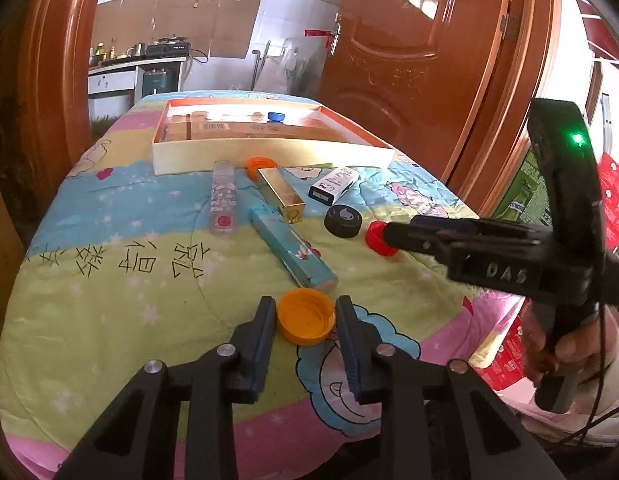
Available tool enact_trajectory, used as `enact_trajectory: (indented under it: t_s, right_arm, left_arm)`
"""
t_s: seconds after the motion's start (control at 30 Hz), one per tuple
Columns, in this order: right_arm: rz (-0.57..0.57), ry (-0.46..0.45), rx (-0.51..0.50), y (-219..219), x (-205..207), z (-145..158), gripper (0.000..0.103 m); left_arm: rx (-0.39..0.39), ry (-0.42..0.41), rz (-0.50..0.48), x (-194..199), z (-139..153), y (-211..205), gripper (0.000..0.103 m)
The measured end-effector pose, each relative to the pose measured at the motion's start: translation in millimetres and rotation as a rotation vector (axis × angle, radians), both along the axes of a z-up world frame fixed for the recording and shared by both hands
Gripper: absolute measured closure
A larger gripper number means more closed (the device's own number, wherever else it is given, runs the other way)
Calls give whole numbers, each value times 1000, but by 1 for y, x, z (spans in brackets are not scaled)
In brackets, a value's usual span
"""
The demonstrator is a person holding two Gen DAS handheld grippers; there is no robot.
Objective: Organize rigid objects
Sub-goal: 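Grasp the red cap with the right gripper while the left grasps the orange cap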
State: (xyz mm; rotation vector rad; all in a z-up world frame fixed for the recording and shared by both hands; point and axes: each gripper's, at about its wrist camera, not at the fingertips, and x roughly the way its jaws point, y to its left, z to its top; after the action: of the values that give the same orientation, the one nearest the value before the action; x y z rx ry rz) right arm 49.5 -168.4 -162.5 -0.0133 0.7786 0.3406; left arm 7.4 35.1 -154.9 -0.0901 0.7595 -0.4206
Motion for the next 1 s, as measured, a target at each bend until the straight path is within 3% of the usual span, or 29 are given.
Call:
enact_trajectory:
  t_s: [0.5,0.63,0.7,1.0]
  right_arm:
    - [55,-30,-123,24,1,-12,59]
    - [56,-33,-117,23,2,-13,61]
    - [51,-35,-111,22,2,-12,73]
    - [50,-23,-64,17,1,-8,73]
  left_arm:
    - [-16,-8,6,-2,3,5,72]
    - [-22,-8,4,-2,4,5,72]
    - [-25,-9,4,-3,4,6,72]
    - [-35,-29,8,-5,12,9,72]
